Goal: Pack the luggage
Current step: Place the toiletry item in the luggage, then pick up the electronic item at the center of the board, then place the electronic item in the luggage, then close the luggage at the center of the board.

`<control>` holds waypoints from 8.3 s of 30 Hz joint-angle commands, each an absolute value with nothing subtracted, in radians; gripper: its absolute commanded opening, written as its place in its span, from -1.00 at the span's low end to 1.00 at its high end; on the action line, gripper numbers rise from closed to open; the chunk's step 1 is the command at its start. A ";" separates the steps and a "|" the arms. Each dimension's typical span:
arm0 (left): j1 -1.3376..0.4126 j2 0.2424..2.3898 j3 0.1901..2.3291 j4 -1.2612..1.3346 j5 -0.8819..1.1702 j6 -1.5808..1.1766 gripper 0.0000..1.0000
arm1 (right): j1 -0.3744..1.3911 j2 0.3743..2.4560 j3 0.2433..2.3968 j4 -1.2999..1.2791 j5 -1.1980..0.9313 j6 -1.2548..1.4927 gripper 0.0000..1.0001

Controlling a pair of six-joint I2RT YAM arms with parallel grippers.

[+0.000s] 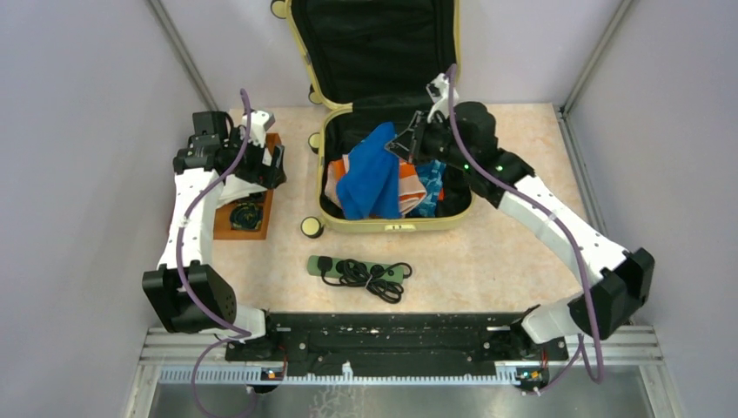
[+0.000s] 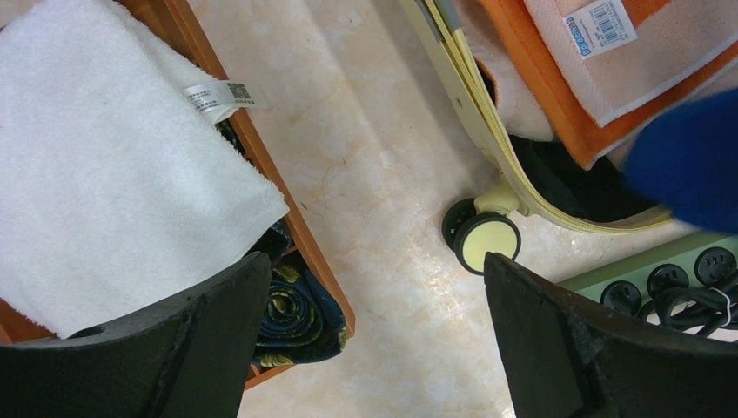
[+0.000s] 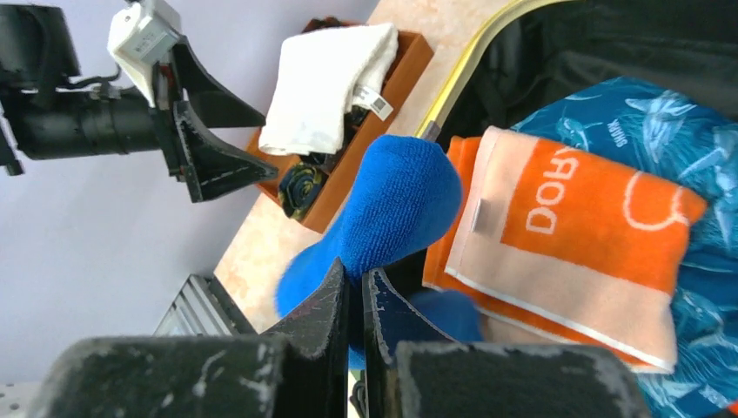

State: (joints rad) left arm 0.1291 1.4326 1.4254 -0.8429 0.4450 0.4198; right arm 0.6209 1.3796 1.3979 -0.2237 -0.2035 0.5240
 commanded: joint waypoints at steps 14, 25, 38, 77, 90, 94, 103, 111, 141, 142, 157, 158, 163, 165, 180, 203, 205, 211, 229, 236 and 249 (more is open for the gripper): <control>0.131 1.432 1.476 -0.839 0.423 0.428 0.96 | 0.584 1.978 1.864 -0.065 -0.484 0.480 -1.00; 0.131 1.469 1.469 -0.832 0.437 0.414 0.96 | 0.411 2.179 1.764 0.205 -0.355 0.718 -1.00; 0.131 1.467 1.454 -0.821 0.445 0.410 0.96 | 0.458 2.209 1.960 -0.229 -0.188 0.541 0.47; 0.132 1.516 1.567 -0.921 0.436 0.406 0.96 | 1.051 1.789 1.163 -0.191 -0.374 -0.198 0.97; 0.133 1.514 1.577 -0.920 0.422 0.410 0.96 | 1.099 1.860 1.078 -0.038 -0.197 -0.288 0.12; 0.134 1.511 1.592 -0.926 0.414 0.411 0.96 | 1.118 1.885 1.114 -0.077 -0.169 -0.316 -0.22; 0.136 1.507 1.598 -0.933 0.406 0.418 0.96 | 1.133 1.635 1.163 -0.144 -0.099 -0.338 -1.00; 0.141 1.509 1.605 -0.927 0.416 0.414 0.96 | 0.988 1.409 1.386 -0.303 -0.228 -0.422 -1.00; 0.144 1.652 1.630 -0.883 0.415 0.412 0.96 | 0.530 2.187 1.830 0.367 -0.039 -1.296 -1.00; 0.145 1.658 1.631 -0.881 0.413 0.413 0.96 | 0.527 2.206 1.841 0.371 -0.049 -1.302 -1.00; 0.145 1.720 1.657 -0.897 0.431 0.409 0.96 | 0.514 2.258 1.816 0.058 -0.265 -1.130 -0.81; 0.144 1.718 1.658 -0.898 0.431 0.411 0.96 | 0.510 2.247 1.817 0.033 -0.284 -1.110 -0.68; 0.145 1.701 1.657 -0.905 0.425 0.416 0.97 | 0.491 2.194 1.832 -0.016 -0.306 -1.030 0.96; 0.145 1.694 1.654 -0.907 0.425 0.416 0.96 | 0.479 2.171 1.853 -0.031 -0.303 -0.980 0.97; 0.144 1.671 1.631 -0.893 0.467 0.410 0.96 | 0.313 1.947 1.756 0.015 -0.261 -0.281 0.97; 0.143 1.702 1.618 -0.889 0.460 0.403 0.96 | 0.127 2.364 2.458 0.389 -0.283 0.231 0.38; 0.144 1.696 1.613 -0.893 0.450 0.406 0.96 | 0.127 2.392 2.464 0.452 -0.269 0.239 0.32; 0.145 1.686 1.608 -0.907 0.430 0.403 0.96 | 0.128 2.474 2.538 0.530 -0.296 0.235 0.16; 0.144 1.582 1.674 -0.899 0.499 0.279 0.96 | 0.128 2.099 1.967 0.816 -0.440 0.263 -1.00; 0.145 1.554 1.818 -0.846 0.499 0.168 0.96 | 0.129 1.778 1.415 0.981 -0.496 0.259 -1.00; 0.143 1.417 1.586 -0.835 0.443 0.192 0.96 | 0.129 1.308 0.748 0.851 -0.322 0.363 -0.14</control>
